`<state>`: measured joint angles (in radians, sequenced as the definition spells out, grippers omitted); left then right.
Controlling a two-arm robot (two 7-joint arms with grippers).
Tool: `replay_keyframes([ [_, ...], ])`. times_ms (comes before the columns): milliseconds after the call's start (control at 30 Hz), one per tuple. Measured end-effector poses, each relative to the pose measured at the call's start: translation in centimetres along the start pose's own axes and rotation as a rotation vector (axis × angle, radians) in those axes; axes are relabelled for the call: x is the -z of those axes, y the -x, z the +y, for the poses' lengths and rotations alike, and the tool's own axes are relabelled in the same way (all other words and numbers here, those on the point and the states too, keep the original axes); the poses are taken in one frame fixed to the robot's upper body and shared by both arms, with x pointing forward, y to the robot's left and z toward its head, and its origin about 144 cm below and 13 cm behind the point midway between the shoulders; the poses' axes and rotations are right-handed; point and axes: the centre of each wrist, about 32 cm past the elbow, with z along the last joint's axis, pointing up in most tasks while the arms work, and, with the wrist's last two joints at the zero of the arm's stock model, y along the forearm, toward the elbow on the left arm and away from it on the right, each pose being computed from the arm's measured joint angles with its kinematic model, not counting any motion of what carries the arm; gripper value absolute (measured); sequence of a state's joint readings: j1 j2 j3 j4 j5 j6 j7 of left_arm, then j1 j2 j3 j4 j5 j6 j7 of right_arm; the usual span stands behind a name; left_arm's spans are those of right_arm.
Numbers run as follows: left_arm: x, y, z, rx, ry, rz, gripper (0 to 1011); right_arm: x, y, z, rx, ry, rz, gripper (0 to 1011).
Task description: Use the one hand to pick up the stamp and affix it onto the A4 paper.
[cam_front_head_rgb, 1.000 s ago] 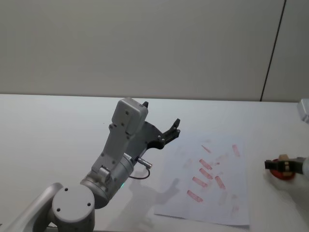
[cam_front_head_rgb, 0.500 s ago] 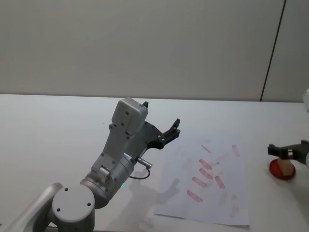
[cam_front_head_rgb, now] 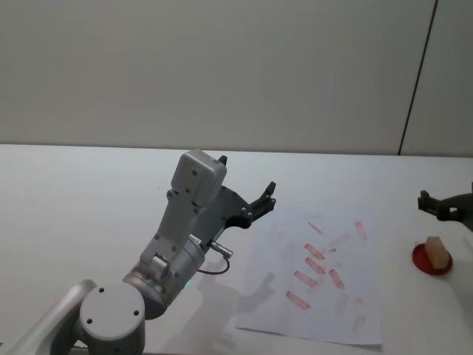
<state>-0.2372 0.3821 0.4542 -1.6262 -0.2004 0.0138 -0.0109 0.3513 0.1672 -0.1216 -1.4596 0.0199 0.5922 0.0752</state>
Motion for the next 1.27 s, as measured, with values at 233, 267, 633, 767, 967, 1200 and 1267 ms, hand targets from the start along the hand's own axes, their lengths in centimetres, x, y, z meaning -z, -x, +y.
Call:
replay_keyframes([
  [233, 0.00, 0.00, 0.00, 0.000, 0.000, 0.000, 1002, -0.12, -0.03, -0.31, 0.012, -0.048, -0.016, 1001],
  [267, 0.00, 0.00, 0.00, 0.000, 0.000, 0.000, 1002, -0.12, -0.03, -0.33, 0.012, -0.050, -0.017, 1001],
  [633, 0.00, 0.00, 0.00, 0.000, 0.000, 0.000, 1002, -0.21, -0.06, -0.57, 0.021, -0.086, -0.028, 1001],
  [767, 0.00, 0.00, 0.00, 0.000, 0.000, 0.000, 1002, -0.23, -0.06, -0.62, 0.023, -0.094, -0.031, 1001],
  [967, 0.00, 0.00, 0.00, 0.000, 0.000, 0.000, 1002, -0.26, -0.07, -0.67, 0.025, -0.102, -0.033, 1001],
  [1200, 0.00, 0.00, 0.00, 0.000, 0.000, 0.000, 1002, -0.28, -0.07, -0.69, 0.026, -0.106, -0.034, 1001],
  [1267, 0.00, 0.00, 0.00, 0.000, 0.000, 0.000, 1002, -0.27, -0.07, -0.70, 0.026, -0.107, -0.035, 1001],
])
